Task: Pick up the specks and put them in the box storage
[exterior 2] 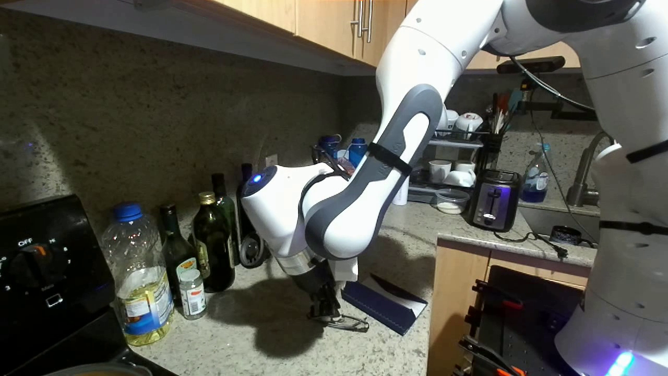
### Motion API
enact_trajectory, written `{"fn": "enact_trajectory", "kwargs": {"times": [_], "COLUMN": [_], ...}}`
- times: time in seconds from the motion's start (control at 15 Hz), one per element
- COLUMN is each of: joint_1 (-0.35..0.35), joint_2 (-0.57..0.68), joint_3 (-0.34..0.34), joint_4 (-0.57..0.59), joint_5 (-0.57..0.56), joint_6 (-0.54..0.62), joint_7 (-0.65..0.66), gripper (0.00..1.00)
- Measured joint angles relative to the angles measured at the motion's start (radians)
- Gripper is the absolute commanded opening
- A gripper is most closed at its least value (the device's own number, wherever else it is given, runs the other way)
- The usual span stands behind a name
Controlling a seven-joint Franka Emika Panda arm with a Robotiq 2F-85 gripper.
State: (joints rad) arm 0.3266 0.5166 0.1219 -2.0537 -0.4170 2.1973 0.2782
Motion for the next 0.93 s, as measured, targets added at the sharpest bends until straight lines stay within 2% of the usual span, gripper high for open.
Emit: {"fn": "enact_trajectory", "kwargs": {"times": [0.07, 0.13, 0.27, 0.33, 0.4, 0.47, 0.53, 0.67, 0.93], "joint_1": [0.000, -0.001, -0.002, -0.002, -0.003, -0.003, -0.003, -0.003, -0.003], "joint_2": [-0.002, -0.004, -0.006, -0.006, -0.006, -0.006, -0.007, -0.007, -0.007], "joint_3": [-0.002, -0.004, -0.006, -0.006, -0.007, -0.007, -0.008, -0.010, -0.011], "joint_4": [0.000, 0.000, 0.000, 0.000, 0.000, 0.000, 0.000, 0.000, 0.000], "joint_5": [0.000, 0.000, 0.000, 0.000, 0.000, 0.000, 0.000, 0.000, 0.000], "joint_6": [0.000, 0.000, 0.000, 0.000, 0.000, 0.000, 0.000, -0.001, -0.001], "joint_7": [0.000, 0.000, 0.000, 0.000, 0.000, 0.000, 0.000, -0.002, -0.002], "gripper": [0.00, 0.04, 0.13, 0.22, 0.21, 0.06, 0.07, 0.00, 0.00]}}
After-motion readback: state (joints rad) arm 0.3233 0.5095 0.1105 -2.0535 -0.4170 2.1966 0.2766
